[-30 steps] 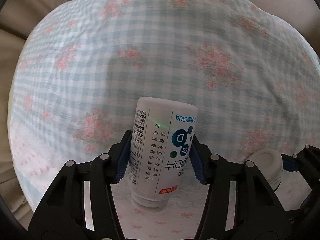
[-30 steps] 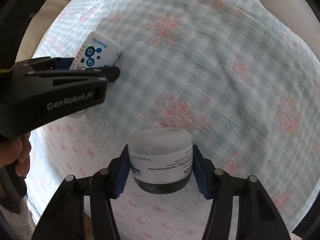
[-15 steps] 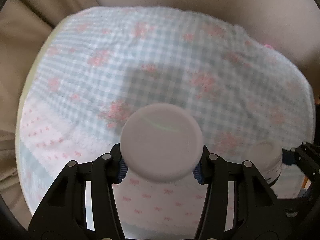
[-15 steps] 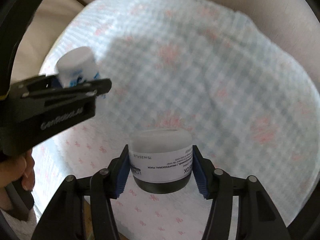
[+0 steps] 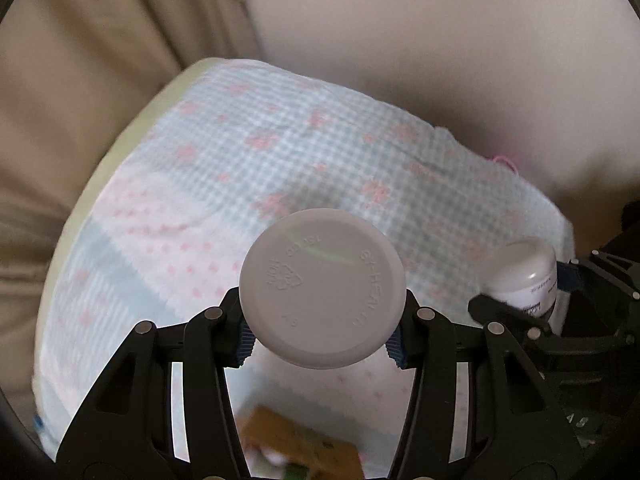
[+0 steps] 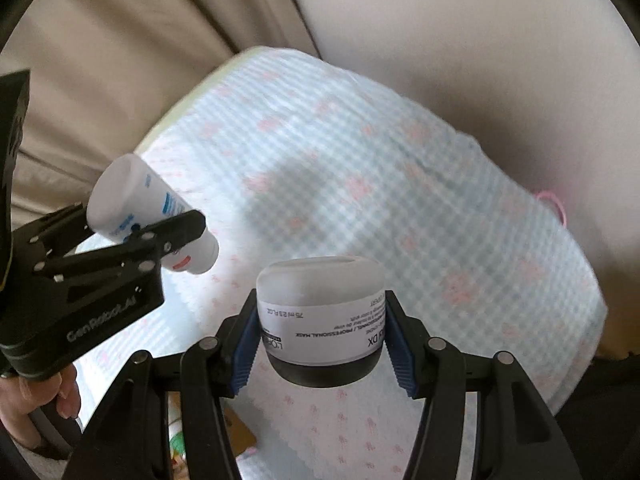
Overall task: Organize rigid objects
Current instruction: 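Carry the white bottle and black jar into the box and release both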
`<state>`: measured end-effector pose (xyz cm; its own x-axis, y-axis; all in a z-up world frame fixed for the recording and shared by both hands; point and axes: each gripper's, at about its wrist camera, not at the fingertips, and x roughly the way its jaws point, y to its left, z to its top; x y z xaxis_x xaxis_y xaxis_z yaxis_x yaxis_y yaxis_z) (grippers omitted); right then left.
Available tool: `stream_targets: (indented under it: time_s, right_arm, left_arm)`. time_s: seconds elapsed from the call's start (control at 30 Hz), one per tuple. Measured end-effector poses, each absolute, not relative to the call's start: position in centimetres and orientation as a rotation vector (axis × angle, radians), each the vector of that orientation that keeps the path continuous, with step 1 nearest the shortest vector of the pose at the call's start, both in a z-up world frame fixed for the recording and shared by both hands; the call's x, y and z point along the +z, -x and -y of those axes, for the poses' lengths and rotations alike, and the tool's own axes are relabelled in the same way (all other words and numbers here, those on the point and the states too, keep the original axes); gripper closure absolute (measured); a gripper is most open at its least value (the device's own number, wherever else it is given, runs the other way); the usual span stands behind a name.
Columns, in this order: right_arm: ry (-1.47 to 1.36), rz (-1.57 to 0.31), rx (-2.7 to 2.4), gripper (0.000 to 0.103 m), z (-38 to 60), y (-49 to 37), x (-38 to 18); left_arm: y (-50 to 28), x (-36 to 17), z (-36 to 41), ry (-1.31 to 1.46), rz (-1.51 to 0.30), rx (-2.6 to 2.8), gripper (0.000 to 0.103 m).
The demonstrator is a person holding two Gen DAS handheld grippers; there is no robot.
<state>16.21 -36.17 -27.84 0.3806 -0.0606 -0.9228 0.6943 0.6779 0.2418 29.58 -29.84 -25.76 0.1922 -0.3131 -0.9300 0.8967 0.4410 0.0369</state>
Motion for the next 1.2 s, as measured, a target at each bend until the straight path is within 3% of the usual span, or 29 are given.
stream_targets:
  time_s: [0.23, 0.57, 0.9, 1.2]
  right_arm:
    - [-0.582, -1.037, -0.445, 0.05, 31.0, -15.1, -20.7]
    - [-0.438, -0.998, -0.322, 0.05, 20.9, -15.2, -15.4]
    - [-0.361, -1.032, -0.198, 0.05, 9.4, -15.4, -16.3]
    - [-0.294, -1.131, -0.072, 0.05, 1.8, -16.7, -20.1]
  left_arm:
    - [-28.2, -20.1, 21.2, -0.559, -1.024, -0.864, 0.056]
    - [-25.5, -15.4, 5.7, -0.413, -0.987, -0.744, 0.056]
    - [-23.9, -17.6, -9.5, -0.338, -1.041, -0.61, 0.056]
    - [-22.9, -22.7, -16.9, -0.293, -1.122, -0.507, 0.056]
